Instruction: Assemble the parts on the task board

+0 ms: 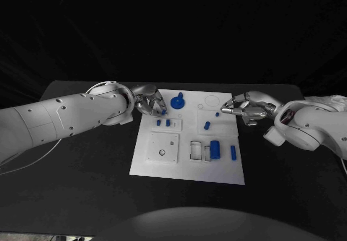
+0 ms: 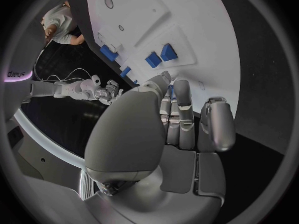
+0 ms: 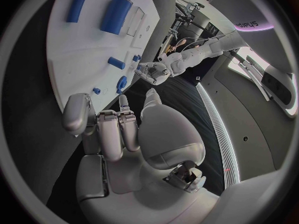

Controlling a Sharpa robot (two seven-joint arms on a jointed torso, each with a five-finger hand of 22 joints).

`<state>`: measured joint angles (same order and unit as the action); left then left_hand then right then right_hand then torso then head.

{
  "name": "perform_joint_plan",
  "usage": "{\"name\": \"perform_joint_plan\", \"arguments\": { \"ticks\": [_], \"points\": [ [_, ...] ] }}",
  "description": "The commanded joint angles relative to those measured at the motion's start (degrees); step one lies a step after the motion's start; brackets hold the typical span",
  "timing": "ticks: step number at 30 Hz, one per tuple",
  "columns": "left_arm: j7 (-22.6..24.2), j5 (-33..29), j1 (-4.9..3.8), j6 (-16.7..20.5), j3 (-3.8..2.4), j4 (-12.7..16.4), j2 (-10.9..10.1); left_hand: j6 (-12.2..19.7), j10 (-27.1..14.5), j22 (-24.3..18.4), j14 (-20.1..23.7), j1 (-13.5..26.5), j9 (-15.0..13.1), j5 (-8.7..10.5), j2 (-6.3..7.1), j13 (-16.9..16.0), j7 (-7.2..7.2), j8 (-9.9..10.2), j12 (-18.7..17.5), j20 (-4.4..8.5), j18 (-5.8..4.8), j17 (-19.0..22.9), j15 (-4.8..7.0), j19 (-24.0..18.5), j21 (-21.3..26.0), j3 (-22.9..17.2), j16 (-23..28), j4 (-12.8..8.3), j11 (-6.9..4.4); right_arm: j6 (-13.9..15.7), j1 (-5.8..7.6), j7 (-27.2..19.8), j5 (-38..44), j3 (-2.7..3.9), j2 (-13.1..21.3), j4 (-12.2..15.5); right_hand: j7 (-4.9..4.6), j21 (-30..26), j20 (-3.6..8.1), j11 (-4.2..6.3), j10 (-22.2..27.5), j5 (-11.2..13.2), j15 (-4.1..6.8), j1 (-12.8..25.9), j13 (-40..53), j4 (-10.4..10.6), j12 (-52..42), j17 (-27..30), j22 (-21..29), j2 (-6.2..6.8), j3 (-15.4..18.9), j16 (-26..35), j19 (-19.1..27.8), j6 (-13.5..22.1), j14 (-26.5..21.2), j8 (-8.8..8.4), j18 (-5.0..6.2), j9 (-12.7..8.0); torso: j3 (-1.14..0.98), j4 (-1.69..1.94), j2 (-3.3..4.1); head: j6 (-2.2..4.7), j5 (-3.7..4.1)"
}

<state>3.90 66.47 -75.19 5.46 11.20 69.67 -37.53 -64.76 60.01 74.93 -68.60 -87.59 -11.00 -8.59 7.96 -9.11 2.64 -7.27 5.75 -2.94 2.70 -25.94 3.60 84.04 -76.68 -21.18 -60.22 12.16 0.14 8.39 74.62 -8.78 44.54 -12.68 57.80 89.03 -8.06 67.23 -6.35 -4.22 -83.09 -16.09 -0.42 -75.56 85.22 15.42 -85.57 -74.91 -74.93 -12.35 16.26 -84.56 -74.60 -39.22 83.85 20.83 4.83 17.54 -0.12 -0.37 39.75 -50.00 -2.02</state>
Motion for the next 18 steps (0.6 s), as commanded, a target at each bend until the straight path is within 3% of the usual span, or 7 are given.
{"name": "perform_joint_plan", "arguments": {
  "ticks": [1, 10, 14, 18],
  "points": [
    [-1.4, -2.6, -0.07, -2.2, 0.05, 0.0, 0.2, 0.6, -0.6, 11.2, 0.6, -0.1, 0.0, -0.37, -0.82, 0.1, 0.03, 0.4, -0.3, 0.06, 0.21, 0.2, -0.04, -0.5, 0.3, 0.5, 0.2, 0.2, 0.0, -1.2, -0.05, 0.1, 0.4, -0.01, -0.1, 0.0, 0.12, -0.4, -0.13, 1.13, -0.5, 0.2, 0.36, 0.1, 0.3, 0.3, 0.3, -8.2, -8.1, -0.54, 0.0, 0.2, 0.4, -0.2, 0.5, -0.04, 0.43, -0.1, -0.02, 0.05, -0.01, 0.0, -0.06],
    [-0.8, -5.4, -0.06, -1.1, 0.17, 0.4, 0.0, 1.3, -0.9, 11.1, 0.8, 0.2, 0.1, -1.05, -1.73, 0.0, 0.3, 0.8, -0.4, -0.06, 0.27, 0.4, -0.21, -0.6, 0.6, 1.2, 0.3, 0.7, 0.34, -0.5, -0.07, -0.5, 0.4, -0.01, -0.1, 0.1, 0.13, -0.3, -0.13, 1.13, -0.5, 0.1, 0.36, -0.2, 0.3, 0.2, 0.3, -8.2, -8.1, -0.48, -0.1, 0.2, 0.4, -0.2, 0.5, -0.08, 0.42, -0.1, 0.0, 0.06, 0.0, 0.0, -0.14],
    [-0.1, -9.5, -0.07, -0.6, 0.14, 1.2, -0.5, 1.4, -0.9, 11.1, 0.8, 0.1, 0.0, -1.88, -1.76, -0.1, 0.61, 0.8, -0.3, -0.15, 0.27, 0.2, -0.36, -0.6, 0.6, 1.6, 0.1, 0.6, 0.68, 1.8, -0.07, -2.7, 1.0, -0.01, -0.2, 0.4, 0.41, 0.2, -0.02, 1.42, -0.8, -0.1, 0.58, -3.5, 0.5, -2.1, 0.1, -8.6, -8.3, 0.38, -1.3, -0.1, -0.1, -0.1, 0.8, -0.1, 0.33, -0.3, -0.03, 0.09, 0.01, 0.0, -0.12],
    [-0.1, -15.4, -0.12, -1.2, -0.03, 2.4, -1.2, 1.4, -1.0, 11.1, 0.8, 0.0, 0.0, -3.64, -1.71, -0.2, 0.98, 0.7, -0.2, -0.34, 0.28, 0.2, -0.6, -0.7, 0.7, 2.5, 0.0, 0.6, 1.09, 6.6, -0.07, -6.6, 4.4, 0.0, -0.4, 0.9, 1.19, 1.5, 0.49, 2.2, -1.6, -1.9, 1.24, -9.1, 1.0, -5.9, -0.5, -9.3, -8.7, 1.34, -3.4, -0.8, -1.2, 0.4, 1.5, -0.51, 0.08, -0.7, -0.06, 0.14, -0.07, 0.0, -0.13]
  ]
}}
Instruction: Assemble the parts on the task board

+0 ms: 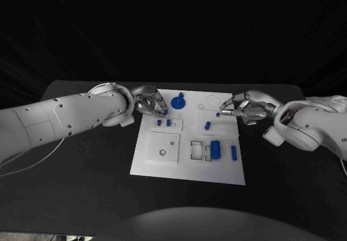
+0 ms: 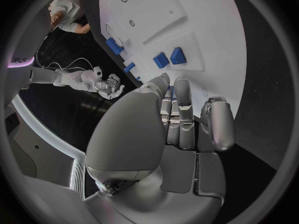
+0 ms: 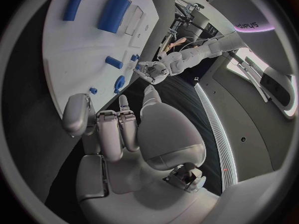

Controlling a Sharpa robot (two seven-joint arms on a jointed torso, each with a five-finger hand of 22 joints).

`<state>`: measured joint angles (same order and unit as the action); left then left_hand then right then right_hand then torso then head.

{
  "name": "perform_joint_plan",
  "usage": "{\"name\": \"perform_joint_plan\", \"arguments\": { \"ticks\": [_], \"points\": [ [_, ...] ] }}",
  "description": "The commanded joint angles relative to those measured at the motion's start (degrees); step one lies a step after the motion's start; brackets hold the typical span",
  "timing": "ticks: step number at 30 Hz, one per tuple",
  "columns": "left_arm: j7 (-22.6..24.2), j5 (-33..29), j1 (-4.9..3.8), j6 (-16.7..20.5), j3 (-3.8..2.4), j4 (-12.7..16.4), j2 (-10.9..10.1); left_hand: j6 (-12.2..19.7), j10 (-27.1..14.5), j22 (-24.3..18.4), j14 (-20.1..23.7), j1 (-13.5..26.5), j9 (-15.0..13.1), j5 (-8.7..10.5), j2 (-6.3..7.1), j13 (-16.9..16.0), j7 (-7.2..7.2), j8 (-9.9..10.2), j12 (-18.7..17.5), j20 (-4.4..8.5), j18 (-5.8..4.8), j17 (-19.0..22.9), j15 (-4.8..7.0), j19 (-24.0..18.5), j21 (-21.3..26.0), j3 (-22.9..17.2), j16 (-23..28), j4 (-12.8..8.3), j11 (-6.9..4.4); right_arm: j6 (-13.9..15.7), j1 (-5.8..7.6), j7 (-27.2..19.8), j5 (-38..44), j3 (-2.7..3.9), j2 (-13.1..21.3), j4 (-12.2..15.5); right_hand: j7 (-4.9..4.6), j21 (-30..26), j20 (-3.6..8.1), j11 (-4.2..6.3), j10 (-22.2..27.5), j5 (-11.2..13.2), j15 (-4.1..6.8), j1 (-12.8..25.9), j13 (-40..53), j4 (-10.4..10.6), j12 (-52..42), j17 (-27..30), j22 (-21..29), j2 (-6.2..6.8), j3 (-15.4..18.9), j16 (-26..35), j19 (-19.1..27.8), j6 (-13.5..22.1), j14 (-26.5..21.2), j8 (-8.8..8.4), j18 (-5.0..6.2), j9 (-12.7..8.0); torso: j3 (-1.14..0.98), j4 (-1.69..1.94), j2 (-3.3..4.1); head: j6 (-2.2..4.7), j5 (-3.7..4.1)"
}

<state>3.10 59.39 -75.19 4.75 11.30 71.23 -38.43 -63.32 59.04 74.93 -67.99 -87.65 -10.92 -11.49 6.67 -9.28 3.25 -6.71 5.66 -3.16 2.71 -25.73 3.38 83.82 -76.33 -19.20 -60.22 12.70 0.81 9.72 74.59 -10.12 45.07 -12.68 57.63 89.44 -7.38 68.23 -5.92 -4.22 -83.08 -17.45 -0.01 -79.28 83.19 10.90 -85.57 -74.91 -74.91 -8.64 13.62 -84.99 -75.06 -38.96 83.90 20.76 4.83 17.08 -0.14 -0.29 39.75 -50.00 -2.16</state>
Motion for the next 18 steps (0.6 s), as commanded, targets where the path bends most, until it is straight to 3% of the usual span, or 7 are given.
{"name": "perform_joint_plan", "arguments": {
  "ticks": [1, 7, 12, 18],
  "points": [
    [0.6, -9.7, -0.17, -0.7, -0.16, 1.2, -0.5, 0.0, 0.0, 11.1, 0.2, 0.0, -0.1, -1.25, -0.43, -0.1, 0.44, 0.2, -0.2, -0.17, 0.29, 0.0, -0.43, -0.5, 0.4, 0.7, 0.0, 0.0, 0.5, 6.5, -0.02, -6.3, 5.0, 0.01, -0.3, 0.6, 0.74, 0.9, 0.25, 2.43, -1.8, -1.0, 1.03, -6.7, 3.1, -2.2, -0.6, -9.5, -8.8, -2.19, -1.4, -0.5, -1.0, 0.2, 1.7, -0.63, 0.01, -0.4, -0.07, 0.07, -0.08, 0.0, 0.01],
    [-0.2, -17.4, -0.86, -1.8, -0.24, 3.6, -1.7, 0.1, -0.2, 11.0, 0.5, -0.2, -0.2, -2.08, -0.57, -0.2, 0.7, 0.3, -0.2, -0.28, 0.34, 0.4, -0.56, -0.6, 0.7, 1.1, 0.1, -0.1, 0.77, 13.0, 0.09, -10.1, 11.2, 0.04, -1.4, 1.7, 2.41, 2.6, 1.29, 3.78, -2.8, -1.8, 2.15, -10.8, 3.6, -4.7, -1.1, -10.1, -9.3, -0.78, -3.5, -1.0, -2.5, -0.2, 2.4, -1.31, -0.34, -1.4, -0.17, 0.3, -0.1, 0.0, -0.04],
    [-1.5, -25.5, -1.7, -3.6, -0.25, 5.9, -3.0, 0.2, -0.3, 11.0, 0.6, -0.3, -0.2, -2.4, -0.57, -0.2, 0.84, 0.3, -0.2, -0.35, 0.39, 0.4, -0.64, -0.7, 0.9, 1.4, 0.1, -0.1, 0.91, 16.7, 0.13, -11.7, 15.8, 0.07, -3.3, 1.7, 5.55, 3.5, 3.0, 6.01, -3.3, 0.6, 3.89, -12.4, 3.8, -5.6, -1.4, -10.4, -9.5, 1.24, -4.6, -1.2, -3.3, -1.1, 2.8, -2.61, -0.51, -2.9, -0.3, 0.62, -0.24, 0.0, 0.26],
    [-2.7, -32.8, -2.25, -5.8, -0.24, 8.1, -4.3, 0.3, -0.6, 10.8, 0.9, -0.7, -0.2, -3.41, -0.6, -0.2, 1.11, 0.3, -0.2, -0.52, 0.46, 0.4, -0.86, -1.0, 1.3, 1.9, 0.2, -0.3, 1.24, 18.5, 0.14, -12.1, 19.8, 0.1, -5.9, 1.4, 6.62, 4.0, 3.72, 6.75, -3.7, 2.6, 4.68, -13.5, 4.1, -6.1, -1.7, -10.6, -9.7, 2.41, -5.4, -1.4, -3.8, -2.5, 3.0, -3.21, -0.69, -3.7, -0.25, 0.86, -0.32, 0.0, 0.43]
  ]
}}
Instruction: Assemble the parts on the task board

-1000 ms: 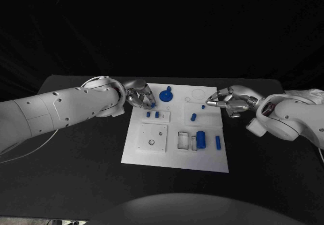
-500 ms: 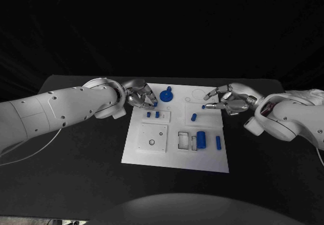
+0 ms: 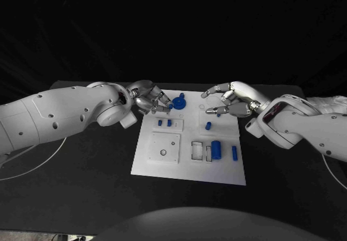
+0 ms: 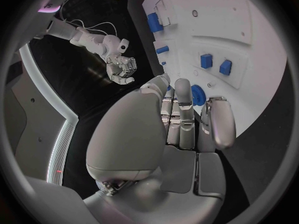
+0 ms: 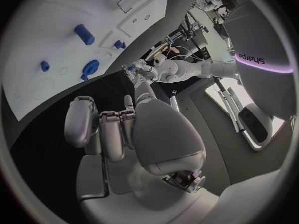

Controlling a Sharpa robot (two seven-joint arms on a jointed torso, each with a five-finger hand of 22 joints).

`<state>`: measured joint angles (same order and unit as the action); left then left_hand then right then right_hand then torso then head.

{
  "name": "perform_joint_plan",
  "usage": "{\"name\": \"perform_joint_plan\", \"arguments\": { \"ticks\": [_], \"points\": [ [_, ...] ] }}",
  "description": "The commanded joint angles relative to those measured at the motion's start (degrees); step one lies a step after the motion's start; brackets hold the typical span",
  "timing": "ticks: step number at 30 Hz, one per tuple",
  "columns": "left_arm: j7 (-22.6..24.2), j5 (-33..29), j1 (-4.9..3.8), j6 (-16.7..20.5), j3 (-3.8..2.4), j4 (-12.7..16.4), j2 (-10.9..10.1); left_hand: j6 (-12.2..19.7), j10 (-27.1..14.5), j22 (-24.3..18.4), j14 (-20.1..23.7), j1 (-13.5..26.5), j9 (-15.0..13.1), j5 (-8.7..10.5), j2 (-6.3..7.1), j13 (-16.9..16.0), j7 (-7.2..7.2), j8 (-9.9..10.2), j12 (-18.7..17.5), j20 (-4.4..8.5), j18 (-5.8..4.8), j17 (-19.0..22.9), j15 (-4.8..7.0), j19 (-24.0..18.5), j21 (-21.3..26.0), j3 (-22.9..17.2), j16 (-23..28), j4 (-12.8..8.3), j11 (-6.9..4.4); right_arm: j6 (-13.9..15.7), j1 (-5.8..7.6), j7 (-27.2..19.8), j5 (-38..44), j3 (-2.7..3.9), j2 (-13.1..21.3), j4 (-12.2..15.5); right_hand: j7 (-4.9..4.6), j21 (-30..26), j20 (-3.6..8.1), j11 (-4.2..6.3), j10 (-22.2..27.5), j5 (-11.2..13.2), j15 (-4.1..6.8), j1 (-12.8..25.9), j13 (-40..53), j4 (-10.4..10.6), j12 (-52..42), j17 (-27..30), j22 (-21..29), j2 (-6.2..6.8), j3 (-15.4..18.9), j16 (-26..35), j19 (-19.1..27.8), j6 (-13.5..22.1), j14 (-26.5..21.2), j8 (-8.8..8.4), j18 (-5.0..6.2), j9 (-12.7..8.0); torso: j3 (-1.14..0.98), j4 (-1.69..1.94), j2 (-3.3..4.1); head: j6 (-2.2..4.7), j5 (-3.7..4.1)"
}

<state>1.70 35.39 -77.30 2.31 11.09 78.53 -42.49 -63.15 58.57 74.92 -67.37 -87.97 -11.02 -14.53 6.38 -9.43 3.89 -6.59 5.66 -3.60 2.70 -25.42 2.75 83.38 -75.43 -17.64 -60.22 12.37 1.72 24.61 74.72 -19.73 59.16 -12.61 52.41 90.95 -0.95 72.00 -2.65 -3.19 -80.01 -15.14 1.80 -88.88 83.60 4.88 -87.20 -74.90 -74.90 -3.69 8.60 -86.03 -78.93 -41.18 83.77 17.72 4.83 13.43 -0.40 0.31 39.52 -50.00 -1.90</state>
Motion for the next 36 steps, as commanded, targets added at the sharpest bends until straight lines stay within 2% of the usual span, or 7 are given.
{"name": "perform_joint_plan", "arguments": {
  "ticks": [1, 4, 8, 13, 15, 24, 36],
  "points": [
    [-1.5, -9.3, -0.17, -3.7, -0.02, 1.0, -0.4, 0.1, -0.3, 10.8, 0.3, -0.4, -0.1, -0.48, -0.3, 0.0, 0.54, 0.2, -0.2, -0.12, 0.49, 0.1, -0.29, -0.6, 0.5, 0.4, 0.2, 0.0, 0.43, 3.8, 0.0, -2.5, 6.1, 0.03, -1.1, -0.2, 0.2, 0.3, 0.48, 5.74, -6.8, 0.3, 2.9, -3.9, 3.7, -0.1, -0.1, -10.5, -9.7, -2.49, -0.4, -0.3, 0.0, -0.4, 3.1, -0.19, -0.7, -0.1, 0.03, 0.33, -0.1, 0.0, 0.19],
    [-1.9, -10.3, -0.24, -4.3, 0.01, 1.6, -0.8, 0.1, -0.5, 10.8, 0.4, -0.4, -0.1, -0.61, -0.3, 0.0, 0.63, 0.2, -0.2, -0.17, 0.53, 0.1, -0.36, -0.7, 0.8, 0.6, 0.2, 0.0, 0.56, 4.2, 0.0, -2.3, 7.0, 0.03, -2.3, -0.6, 0.19, 0.3, 0.55, 5.8, -6.8, 0.4, 2.97, -4.1, 3.7, -0.1, -0.1, -10.6, -9.7, -2.43, -0.5, -0.3, 0.0, -0.7, 3.2, -0.22, -0.7, -0.2, 0.04, 0.21, -0.07, 0.0, 0.11],
    [-2.2, -11.1, -0.27, -4.8, 0.1, 2.3, -1.2, 0.1, -0.6, 10.7, 0.5, -0.5, -0.2, -0.7, -0.27, 0.0, 0.71, 0.1, -0.1, -0.22, 0.58, 0.1, -0.43, -0.8, 1.0, 0.8, 0.2, 0.0, 0.65, 4.6, 0.0, -2.1, 7.6, 0.04, -3.7, -1.2, 0.16, 0.4, 0.68, 5.89, -6.8, 0.5, 3.07, -4.4, 3.7, -0.2, -0.1, -10.6, -9.7, -2.26, -0.8, -0.3, -0.1, -1.2, 3.2, -0.3, -0.73, -0.4, 0.11, 0.26, -0.14, 0.0, 0.32],
    [-2.5, -13.6, -0.3, -5.5, 0.26, 3.4, -1.7, 0.1, -0.7, 10.6, 0.7, -0.5, -0.2, -0.82, -0.24, 0.1, 0.79, 0.1, -0.1, -0.28, 0.63, 0.2, -0.5, -1.0, 1.3, 1.0, 0.2, 0.0, 0.74, 5.5, -0.01, -2.2, 8.4, 0.06, -5.7, -1.8, 0.17, 0.5, 0.8, 5.96, -6.9, 1.0, 3.17, -4.7, 3.7, -0.3, -0.1, -10.6, -9.8, -1.97, -1.1, -0.4, -0.2, -1.8, 3.3, -0.48, -0.76, -0.7, 0.1, 0.32, -0.08, 0.0, 0.54],
    [-2.5, -14.3, -0.3, -5.8, 0.29, 3.9, -1.8, 0.2, -0.8, 10.6, 0.7, -0.6, -0.2, -0.91, -0.22, 0.1, 0.85, 0.1, 0.0, -0.32, 0.64, 0.2, -0.54, -1.0, 1.4, 1.1, 0.3, -0.1, 0.8, 5.8, -0.02, -2.4, 8.7, 0.07, -6.4, -1.9, 0.14, 0.6, 0.88, 5.99, -7.0, 1.9, 3.22, -4.6, 3.8, -0.1, -0.2, -10.6, -9.8, -1.75, -1.2, -0.4, -0.3, -2.1, 3.3, -0.75, -0.78, -0.9, 0.01, 0.38, -0.08, 0.0, 0.57],
    [-2.7, -17.9, -0.31, -7.4, 0.53, 5.6, -2.2, 0.2, -0.9, 10.5, 0.9, -0.7, -0.2, -1.14, -0.21, 0.1, 0.99, 0.2, 0.1, -0.42, 0.7, 0.2, -0.65, -1.2, 1.7, 1.4, 0.3, -0.1, 0.95, 5.8, -0.22, -2.5, 11.9, 0.08, -9.4, -2.9, 0.39, 0.9, 0.95, 6.07, -7.1, 2.7, 3.28, -4.9, 3.9, -0.1, -0.3, -10.7, -9.9, -1.45, -1.5, -0.4, -0.5, -2.7, 3.4, -0.91, -0.87, -1.2, 0.02, 0.28, -0.14, 0.0, 0.4],
    [-3.8, -22.0, -0.31, -8.6, 0.7, 6.9, -2.7, 0.3, -1.2, 10.4, 1.1, -0.8, -0.2, -1.62, -0.21, 0.2, 1.07, 0.2, 0.2, -0.54, 0.76, 0.2, -0.77, -1.4, 2.0, 1.8, 0.3, 0.0, 1.05, 5.9, -1.23, -3.7, 15.1, 0.08, -10.7, -3.5, 1.08, 1.7, 1.08, 6.24, -7.6, 3.4, 3.38, -5.3, 4.3, -0.3, -0.7, -10.8, -10.2, -0.82, -1.8, -0.5, -1.1, -3.7, 3.5, -1.01, -1.07, -1.5, 0.04, -0.02, -0.11, 0.0, 0.06]
  ]
}}
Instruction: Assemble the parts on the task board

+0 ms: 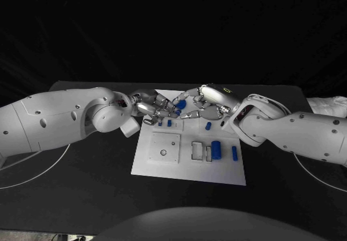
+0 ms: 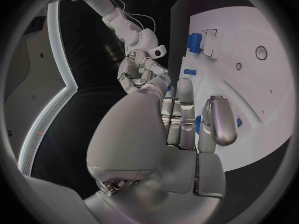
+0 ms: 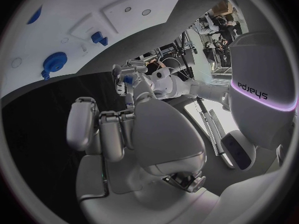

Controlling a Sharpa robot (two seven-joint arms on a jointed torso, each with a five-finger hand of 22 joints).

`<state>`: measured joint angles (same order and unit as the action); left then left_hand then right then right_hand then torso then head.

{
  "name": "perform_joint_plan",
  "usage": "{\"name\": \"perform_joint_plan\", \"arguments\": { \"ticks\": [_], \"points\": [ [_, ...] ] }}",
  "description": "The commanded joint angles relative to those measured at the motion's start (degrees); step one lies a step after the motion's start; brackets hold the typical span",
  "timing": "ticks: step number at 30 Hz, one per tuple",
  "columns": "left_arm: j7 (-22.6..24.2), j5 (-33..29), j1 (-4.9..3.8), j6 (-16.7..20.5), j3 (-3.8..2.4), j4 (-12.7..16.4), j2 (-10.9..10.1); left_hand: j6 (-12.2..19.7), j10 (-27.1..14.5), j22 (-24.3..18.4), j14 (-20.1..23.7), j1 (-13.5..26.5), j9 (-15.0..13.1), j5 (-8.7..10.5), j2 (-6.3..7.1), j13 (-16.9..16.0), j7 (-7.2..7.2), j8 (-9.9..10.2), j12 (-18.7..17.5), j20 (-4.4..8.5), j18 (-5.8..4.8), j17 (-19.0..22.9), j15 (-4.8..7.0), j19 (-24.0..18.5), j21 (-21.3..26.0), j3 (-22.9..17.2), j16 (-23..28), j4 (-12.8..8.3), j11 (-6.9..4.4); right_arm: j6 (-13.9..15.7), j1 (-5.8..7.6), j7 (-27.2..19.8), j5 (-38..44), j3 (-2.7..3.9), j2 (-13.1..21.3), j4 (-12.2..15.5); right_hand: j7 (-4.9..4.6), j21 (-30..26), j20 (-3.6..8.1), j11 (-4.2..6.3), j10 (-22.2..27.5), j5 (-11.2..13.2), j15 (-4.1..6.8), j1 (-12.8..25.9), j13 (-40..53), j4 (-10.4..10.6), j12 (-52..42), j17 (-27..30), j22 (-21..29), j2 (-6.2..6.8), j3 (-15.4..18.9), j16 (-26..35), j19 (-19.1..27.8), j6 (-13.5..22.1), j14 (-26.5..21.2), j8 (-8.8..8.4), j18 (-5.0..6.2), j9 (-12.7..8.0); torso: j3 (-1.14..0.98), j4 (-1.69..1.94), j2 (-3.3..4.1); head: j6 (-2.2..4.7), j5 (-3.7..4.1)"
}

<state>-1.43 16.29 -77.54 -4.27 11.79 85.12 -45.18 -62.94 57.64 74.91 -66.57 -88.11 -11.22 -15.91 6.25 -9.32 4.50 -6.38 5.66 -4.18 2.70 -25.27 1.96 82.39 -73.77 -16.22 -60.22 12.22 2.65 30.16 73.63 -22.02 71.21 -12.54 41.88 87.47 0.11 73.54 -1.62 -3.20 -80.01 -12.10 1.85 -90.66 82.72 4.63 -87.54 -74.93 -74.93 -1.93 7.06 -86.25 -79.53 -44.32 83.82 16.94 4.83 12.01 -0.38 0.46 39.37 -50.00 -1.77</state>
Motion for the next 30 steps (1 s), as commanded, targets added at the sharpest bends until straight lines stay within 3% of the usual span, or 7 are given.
{"name": "perform_joint_plan", "arguments": {
  "ticks": [1, 5, 9, 22, 30],
  "points": [
    [-0.7, -3.0, -0.08, -2.2, 0.01, 0.4, -0.1, 0.1, -0.3, 10.4, 0.3, -0.6, 0.0, -0.25, -0.09, 0.1, 0.46, 0.0, 0.2, 0.03, 0.77, 0.1, 0.02, -0.4, 0.3, 0.4, 0.3, 0.1, 0.13, 0.3, -0.19, -1.5, 3.4, 0.01, -0.2, -0.1, 0.07, 0.3, 0.06, 6.26, -7.6, 0.3, 3.33, -3.6, 5.2, -0.1, -0.4, -10.8, -10.2, -2.5, -0.3, -0.3, -0.5, -0.6, 3.4, -0.23, -1.08, -0.1, 0.03, -0.19, 0.03, 0.0, -0.07],
    [-1.3, -3.2, -0.08, -2.6, 0.05, 0.5, -0.1, 0.0, -0.3, 10.4, 0.4, -0.6, 0.0, -0.34, -0.13, 0.1, 0.46, -0.1, 0.3, 0.01, 0.78, 0.1, 0.01, -0.4, 0.4, 0.5, 0.3, 0.1, 0.13, 0.0, -0.31, -1.7, 4.8, 0.01, -0.1, -0.1, 0.25, 0.4, 0.1, 6.28, -7.7, 0.3, 3.35, -3.8, 5.2, -0.2, -0.4, -10.8, -10.2, -2.27, -0.4, -0.3, -0.6, -0.9, 3.4, -0.24, -1.13, -0.1, -0.01, -0.06, 0.01, 0.0, 0.0],
    [-1.9, -3.2, -0.08, -3.2, 0.09, 0.5, -0.3, 0.0, -0.5, 10.4, 0.5, -0.6, -0.1, -0.46, -0.16, 0.1, 0.46, -0.1, 0.3, -0.04, 0.82, 0.1, -0.03, -0.5, 0.6, 0.6, 0.3, 0.2, 0.14, 0.0, -0.39, -1.8, 5.5, 0.01, 0.1, -0.2, 0.3, 0.6, 0.13, 6.3, -7.7, 0.2, 3.37, -4.0, 5.2, -0.3, -0.4, -10.8, -10.3, -2.14, -0.5, -0.3, -0.7, -1.4, 3.4, -0.13, -1.17, -0.1, -0.01, -0.2, 0.04, 0.0, -0.14],
    [-3.7, -3.3, -0.07, -6.0, 0.18, 0.5, -0.3, -0.2, -1.0, 10.1, 1.0, -0.8, -0.2, -0.74, -0.25, 0.2, 0.47, -0.3, 0.4, -0.18, 0.99, 0.2, -0.15, -1.0, 1.4, 1.3, 0.5, 0.2, 0.22, 0.5, -0.56, -2.4, 5.7, 0.01, 0.1, -0.4, -1.61, 0.7, 0.08, 5.83, -8.0, -1.4, 3.14, -3.5, 5.5, 0.5, -0.8, -11.0, -10.3, -2.32, -2.1, -0.3, -0.7, -8.6, 3.5, 4.1, -1.24, 2.2, -0.04, -0.09, 0.06, 0.0, 0.16],
    [-4.0, -3.3, -0.07, -6.8, 0.2, 0.5, -0.3, -0.3, -1.4, 10.0, 1.2, -0.8, -0.2, -0.84, -0.29, 0.3, 0.48, -0.4, 0.4, -0.25, 1.07, 0.2, -0.21, -1.3, 1.8, 1.6, 0.5, 0.2, 0.25, 0.0, -0.6, -2.3, 5.5, 0.01, 0.1, -0.4, -1.93, 0.7, -0.07, 5.6, -8.0, -0.7, 2.95, -3.1, 5.6, 0.8, -0.8, -11.0, -10.3, -2.2, -2.3, -0.3, -0.7, -9.7, 3.5, 4.88, -1.25, 2.8, -0.03, -0.08, 0.07, 0.0, 0.18]
  ]
}}
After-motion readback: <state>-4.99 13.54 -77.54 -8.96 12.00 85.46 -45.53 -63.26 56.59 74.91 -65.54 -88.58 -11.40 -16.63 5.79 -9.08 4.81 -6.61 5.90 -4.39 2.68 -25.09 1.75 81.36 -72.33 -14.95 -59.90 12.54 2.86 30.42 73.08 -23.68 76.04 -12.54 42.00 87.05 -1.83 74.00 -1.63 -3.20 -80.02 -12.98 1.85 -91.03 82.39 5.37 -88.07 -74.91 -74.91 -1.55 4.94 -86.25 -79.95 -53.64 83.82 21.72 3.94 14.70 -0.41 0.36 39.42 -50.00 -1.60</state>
